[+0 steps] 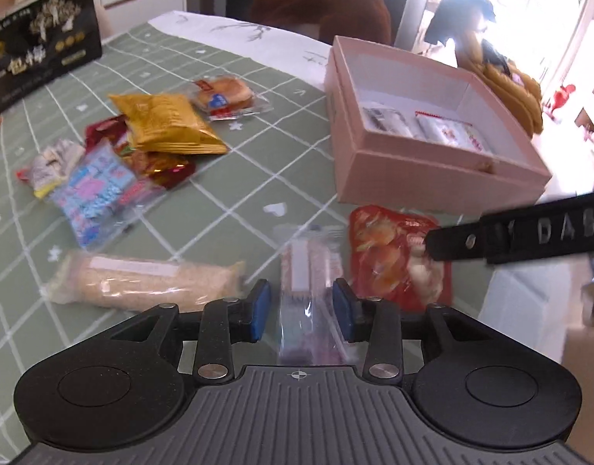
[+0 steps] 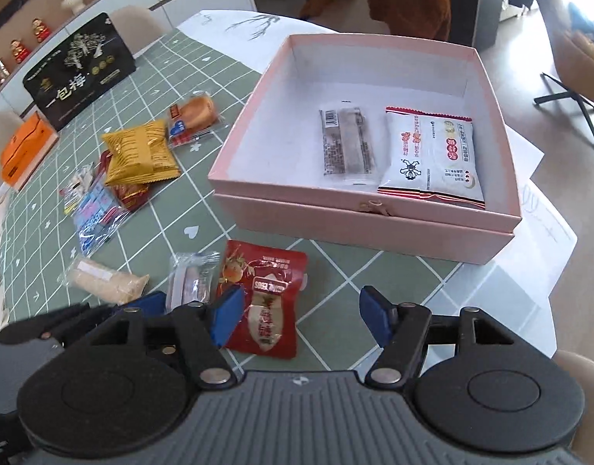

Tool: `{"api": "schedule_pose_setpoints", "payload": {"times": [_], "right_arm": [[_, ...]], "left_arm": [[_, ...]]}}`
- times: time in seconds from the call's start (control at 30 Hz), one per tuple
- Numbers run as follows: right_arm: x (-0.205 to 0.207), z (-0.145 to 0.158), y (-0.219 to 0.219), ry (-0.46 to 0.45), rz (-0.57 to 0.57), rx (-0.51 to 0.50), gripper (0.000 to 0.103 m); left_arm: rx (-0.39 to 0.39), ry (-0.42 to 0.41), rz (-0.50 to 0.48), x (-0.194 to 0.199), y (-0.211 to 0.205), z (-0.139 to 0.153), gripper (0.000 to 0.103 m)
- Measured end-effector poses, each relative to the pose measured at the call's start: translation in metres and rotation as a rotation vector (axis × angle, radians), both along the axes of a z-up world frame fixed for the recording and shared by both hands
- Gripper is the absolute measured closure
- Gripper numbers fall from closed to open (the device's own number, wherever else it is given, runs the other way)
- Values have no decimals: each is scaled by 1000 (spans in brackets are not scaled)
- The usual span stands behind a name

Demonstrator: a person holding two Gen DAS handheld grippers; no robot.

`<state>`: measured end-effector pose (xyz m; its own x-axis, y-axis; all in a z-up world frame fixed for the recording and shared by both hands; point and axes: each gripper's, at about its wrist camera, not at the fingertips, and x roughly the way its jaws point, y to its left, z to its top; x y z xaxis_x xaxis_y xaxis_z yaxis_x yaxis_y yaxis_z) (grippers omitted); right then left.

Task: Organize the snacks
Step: 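Grasp the red egg snack pouch with the right gripper while the left gripper grasps another clear wrapped bar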

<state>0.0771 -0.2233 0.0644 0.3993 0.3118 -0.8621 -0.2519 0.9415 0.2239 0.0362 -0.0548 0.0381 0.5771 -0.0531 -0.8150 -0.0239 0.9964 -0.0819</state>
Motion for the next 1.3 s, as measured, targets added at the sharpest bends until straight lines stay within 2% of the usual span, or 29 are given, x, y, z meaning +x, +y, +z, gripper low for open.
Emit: {"api": "schedule_pose_setpoints", "payload": {"times": [0.13,0.3,0.37,0.5,0.67,0.97,1.1,1.3], "right_arm": [[2,-4,3,17,-9,18,37],[7,-19,29,47,-16,-1,37],[8,-27,39,62,-16,-27,33],[2,-30,58,1,27,-108,28],[-8,-32,69,-54,95,-193,30],[-55,-31,37,-61,242,-158,30],[-73,-33,19,-99,312,-170,28],[-76,-35,-17,-131,216,-157,22]], "left_arm": [[18,6,24,-13,19,2,66],[20,19,47,-28,38,4,66],[19,24,51,-33,43,5,66],[15,31,47,-39,48,6,66],[2,30,41,-44,50,5,65],[11,31,-7,-44,38,5,65],[5,31,-47,-40,29,4,65],[-49,20,-85,-40,25,4,65]]}}
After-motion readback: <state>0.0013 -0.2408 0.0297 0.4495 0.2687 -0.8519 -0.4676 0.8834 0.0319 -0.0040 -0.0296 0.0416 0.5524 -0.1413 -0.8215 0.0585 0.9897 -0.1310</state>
